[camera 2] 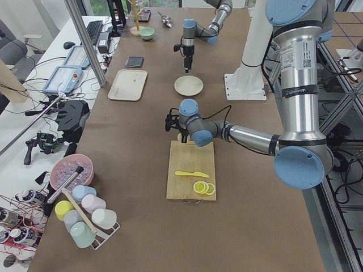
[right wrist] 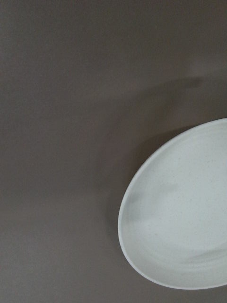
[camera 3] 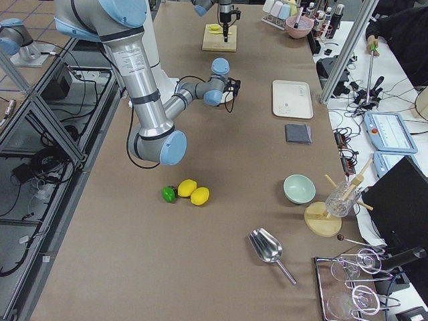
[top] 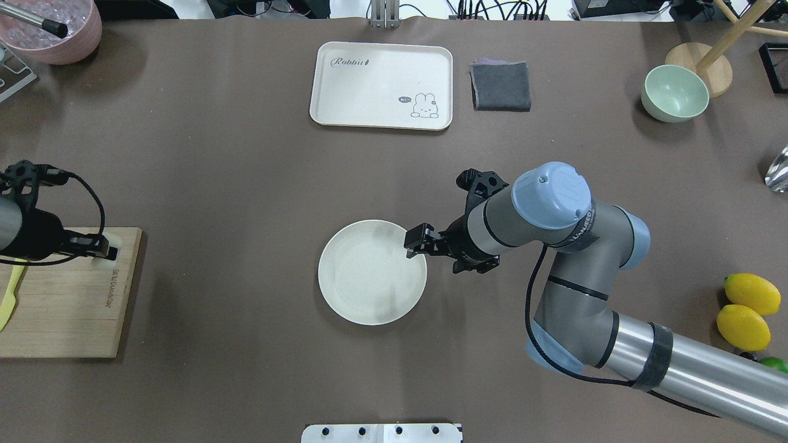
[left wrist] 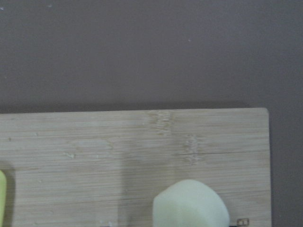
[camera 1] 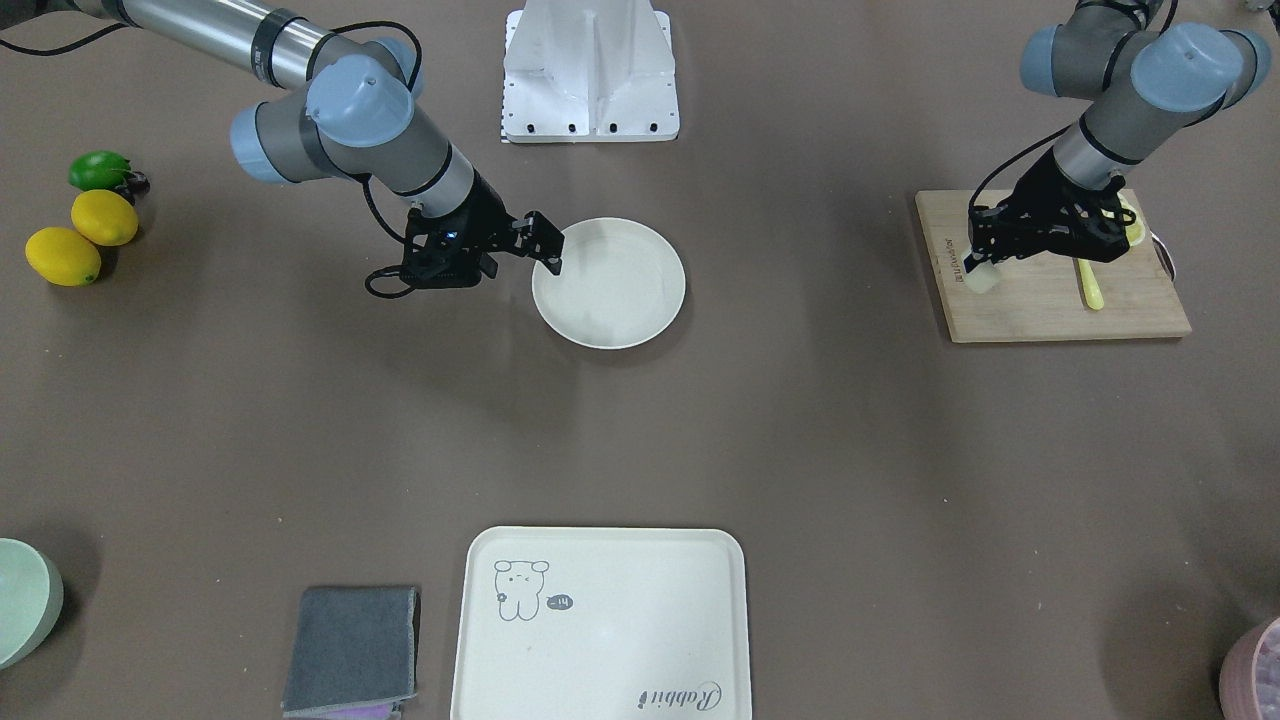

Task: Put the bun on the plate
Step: 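Release the plate with the right gripper while the left gripper grasps the bun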

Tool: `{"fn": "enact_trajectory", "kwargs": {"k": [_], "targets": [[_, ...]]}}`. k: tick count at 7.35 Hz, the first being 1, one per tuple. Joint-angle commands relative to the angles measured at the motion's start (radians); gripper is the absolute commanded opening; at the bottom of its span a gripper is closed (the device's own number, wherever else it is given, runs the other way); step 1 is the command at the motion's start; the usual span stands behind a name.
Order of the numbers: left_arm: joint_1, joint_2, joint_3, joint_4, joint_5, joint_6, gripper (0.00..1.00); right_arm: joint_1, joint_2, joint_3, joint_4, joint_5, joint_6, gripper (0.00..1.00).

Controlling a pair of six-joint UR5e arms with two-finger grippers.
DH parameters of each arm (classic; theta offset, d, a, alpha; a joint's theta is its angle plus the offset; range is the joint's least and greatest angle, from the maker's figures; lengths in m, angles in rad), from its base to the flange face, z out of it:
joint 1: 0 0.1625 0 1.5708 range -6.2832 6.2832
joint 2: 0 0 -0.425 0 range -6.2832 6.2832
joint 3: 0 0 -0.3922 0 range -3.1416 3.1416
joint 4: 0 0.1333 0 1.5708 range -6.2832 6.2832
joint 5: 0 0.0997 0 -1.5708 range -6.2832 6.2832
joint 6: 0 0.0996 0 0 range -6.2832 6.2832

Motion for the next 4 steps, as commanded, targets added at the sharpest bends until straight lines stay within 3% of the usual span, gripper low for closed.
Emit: {"fn": "enact_trajectory", "kwargs": {"k": [1, 2, 3, 4], "targets": [[0.006, -0.189, -0.010, 0.114, 0.008, -0.126, 0.00, 0.132, -0.079, 0.059, -0.005, 0.126, -0.031, 0.99], [0.030, -0.280, -0.014, 0.148, 0.009, -0.230, 0.00, 0.226, -0.120, 0.064, -0.005, 0.214, -0.093, 0.99], [0.087, -0.338, -0.008, 0.171, 0.019, -0.269, 0.00, 0.278, -0.175, 0.061, -0.005, 0.240, -0.214, 0.99], [0.139, -0.430, 0.000, 0.256, 0.096, -0.296, 0.00, 0.334, -0.227, 0.047, -0.009, 0.265, -0.350, 0.99]]}}
